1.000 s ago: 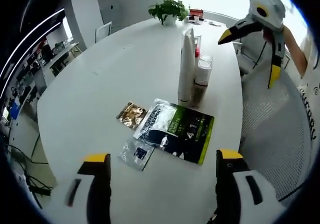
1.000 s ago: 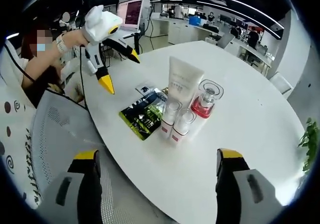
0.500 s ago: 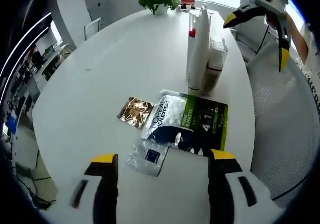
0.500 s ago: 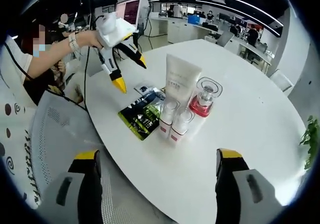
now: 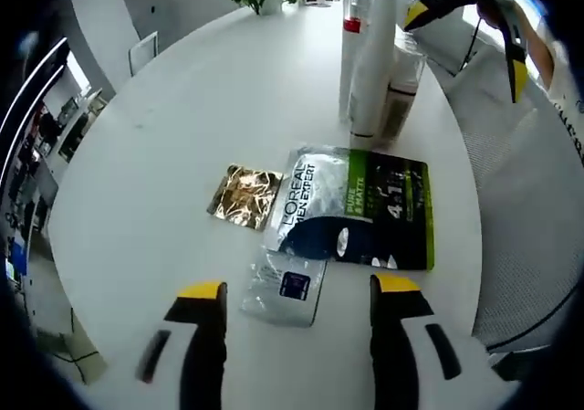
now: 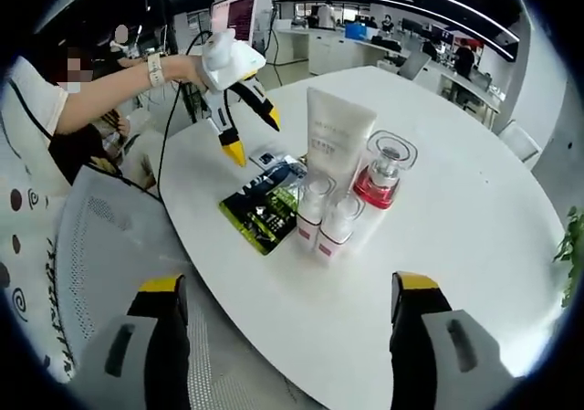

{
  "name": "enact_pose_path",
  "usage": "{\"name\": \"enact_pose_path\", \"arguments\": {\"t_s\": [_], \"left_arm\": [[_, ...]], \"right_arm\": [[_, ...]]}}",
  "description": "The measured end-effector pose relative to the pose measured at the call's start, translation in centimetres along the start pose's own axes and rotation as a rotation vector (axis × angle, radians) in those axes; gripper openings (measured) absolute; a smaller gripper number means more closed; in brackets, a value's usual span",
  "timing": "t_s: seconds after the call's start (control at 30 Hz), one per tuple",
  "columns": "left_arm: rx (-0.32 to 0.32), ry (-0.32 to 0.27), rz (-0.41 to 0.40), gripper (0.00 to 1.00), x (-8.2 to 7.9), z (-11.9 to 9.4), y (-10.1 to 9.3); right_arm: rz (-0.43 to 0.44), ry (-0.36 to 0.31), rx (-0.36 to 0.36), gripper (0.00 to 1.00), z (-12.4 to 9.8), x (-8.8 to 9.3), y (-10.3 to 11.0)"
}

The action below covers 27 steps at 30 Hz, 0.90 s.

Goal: Arrange the skincare products in the storage area until every visible bottle or jar stands upright without overlapping.

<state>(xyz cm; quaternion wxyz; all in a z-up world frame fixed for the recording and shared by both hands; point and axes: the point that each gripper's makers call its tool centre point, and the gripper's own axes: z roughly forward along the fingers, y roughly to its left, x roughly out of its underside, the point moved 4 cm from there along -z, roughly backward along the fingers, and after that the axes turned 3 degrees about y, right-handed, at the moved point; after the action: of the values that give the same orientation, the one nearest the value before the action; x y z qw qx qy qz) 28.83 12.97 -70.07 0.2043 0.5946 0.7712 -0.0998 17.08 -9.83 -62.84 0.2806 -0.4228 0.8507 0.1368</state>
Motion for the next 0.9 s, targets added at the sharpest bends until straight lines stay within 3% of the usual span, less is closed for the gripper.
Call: {"name": "enact_pose_path", "arguments": {"t_s": [0.43, 0.9], "left_arm": [[0.050, 0.111, 0.078, 0.50, 1.4, 1.8, 1.5], [0.081, 0.160, 0.155, 0.48, 1.7, 2.5, 2.3]], "right_arm": [[0.016, 0.008, -0.018, 0.91, 0.5, 0.3, 0.2], [0.024, 0.008, -0.029, 0.90, 0.7, 0.3, 0.3]]}}
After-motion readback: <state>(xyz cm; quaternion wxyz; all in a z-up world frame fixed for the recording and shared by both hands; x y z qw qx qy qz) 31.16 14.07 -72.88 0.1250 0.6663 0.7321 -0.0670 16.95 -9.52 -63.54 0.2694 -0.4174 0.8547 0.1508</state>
